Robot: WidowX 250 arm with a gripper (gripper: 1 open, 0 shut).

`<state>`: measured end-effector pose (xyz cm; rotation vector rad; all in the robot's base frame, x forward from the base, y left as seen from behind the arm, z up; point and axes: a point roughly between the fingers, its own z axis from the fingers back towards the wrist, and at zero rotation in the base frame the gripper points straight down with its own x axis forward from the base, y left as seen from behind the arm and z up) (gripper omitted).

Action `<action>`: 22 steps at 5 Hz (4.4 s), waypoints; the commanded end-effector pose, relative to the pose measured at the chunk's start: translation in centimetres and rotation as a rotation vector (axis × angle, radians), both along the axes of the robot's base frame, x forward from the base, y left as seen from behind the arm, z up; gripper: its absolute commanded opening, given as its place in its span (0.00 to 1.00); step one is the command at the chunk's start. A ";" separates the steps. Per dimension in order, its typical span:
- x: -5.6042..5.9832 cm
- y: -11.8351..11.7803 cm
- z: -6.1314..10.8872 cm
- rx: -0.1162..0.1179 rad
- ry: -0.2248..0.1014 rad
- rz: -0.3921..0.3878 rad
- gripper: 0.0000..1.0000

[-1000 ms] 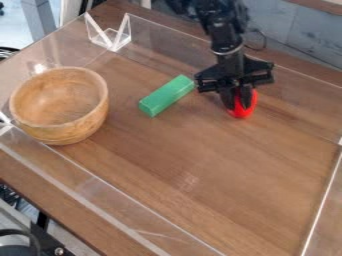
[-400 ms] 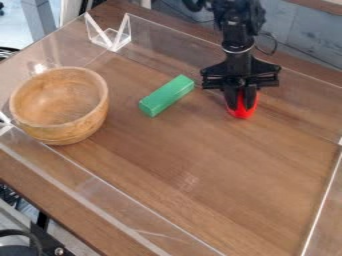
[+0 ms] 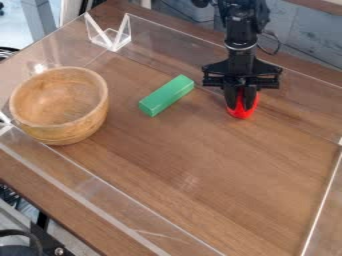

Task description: Move the red fruit to the right

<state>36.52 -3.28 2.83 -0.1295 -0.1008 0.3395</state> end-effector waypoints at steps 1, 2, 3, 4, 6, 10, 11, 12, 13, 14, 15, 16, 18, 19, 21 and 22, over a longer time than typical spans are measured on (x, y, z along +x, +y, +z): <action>-0.2 -1.7 -0.6 0.015 0.005 -0.053 0.00; -0.6 -2.4 -1.2 0.023 0.018 -0.062 0.00; -0.8 -2.5 -1.6 0.028 0.031 -0.062 0.00; -1.1 -2.6 -1.9 0.034 0.044 -0.062 0.00; -2.8 -1.4 1.1 -0.017 0.016 0.000 0.00; -5.3 -2.2 3.8 -0.111 -0.014 0.028 0.00; -6.1 -3.0 5.3 -0.130 -0.014 -0.020 0.00; -7.5 -3.3 6.6 -0.145 -0.012 -0.089 0.00; -8.7 -1.3 8.2 -0.157 -0.013 -0.162 0.00; -10.5 1.5 8.4 -0.149 -0.006 -0.230 0.00; -12.8 3.7 7.6 -0.142 -0.001 -0.251 0.00; -14.9 5.3 6.7 -0.137 0.000 -0.262 0.00; -15.8 7.0 3.4 -0.124 0.004 -0.230 0.00; -16.6 7.5 2.4 -0.125 0.004 -0.240 0.00; -16.4 6.8 2.8 -0.145 -0.008 -0.230 0.00; -15.4 5.8 3.3 -0.156 -0.014 -0.217 0.00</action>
